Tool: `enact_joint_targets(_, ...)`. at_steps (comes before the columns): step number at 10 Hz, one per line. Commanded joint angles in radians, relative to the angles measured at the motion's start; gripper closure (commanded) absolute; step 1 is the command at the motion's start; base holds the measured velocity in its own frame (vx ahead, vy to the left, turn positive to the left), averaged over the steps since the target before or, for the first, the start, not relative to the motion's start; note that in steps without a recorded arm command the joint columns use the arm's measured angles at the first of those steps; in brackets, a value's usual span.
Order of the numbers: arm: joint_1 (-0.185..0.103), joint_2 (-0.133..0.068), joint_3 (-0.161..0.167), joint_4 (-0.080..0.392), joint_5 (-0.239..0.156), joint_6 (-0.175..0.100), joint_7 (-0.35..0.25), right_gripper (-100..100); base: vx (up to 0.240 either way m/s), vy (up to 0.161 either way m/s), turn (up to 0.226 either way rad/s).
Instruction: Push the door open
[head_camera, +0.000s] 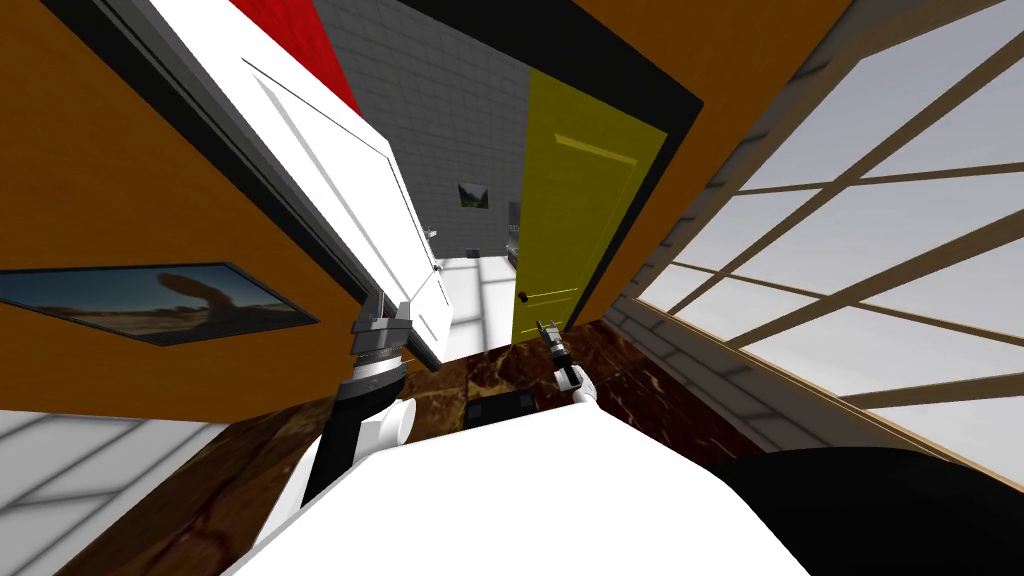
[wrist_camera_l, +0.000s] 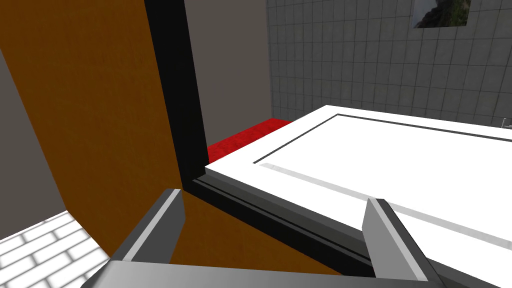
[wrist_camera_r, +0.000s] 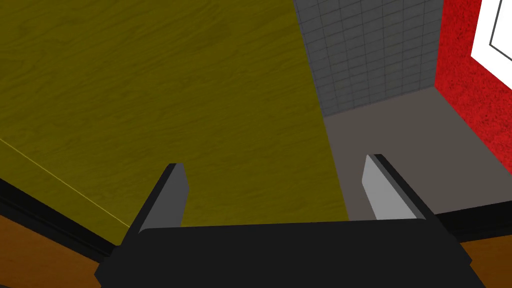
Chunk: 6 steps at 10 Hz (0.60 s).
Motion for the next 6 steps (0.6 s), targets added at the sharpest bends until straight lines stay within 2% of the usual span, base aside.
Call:
enact_joint_targets(1, -0.012, 0.001, -0.004, 0.036, 0.013, -0.004, 0.037, -100, 0.105, -0.007, 0.009)
enact_joint_targets(6, -0.054, -0.002, -0.018, 0.152, 0.047, -0.02, 0.128, -100, 0.099, -0.011, 0.008)
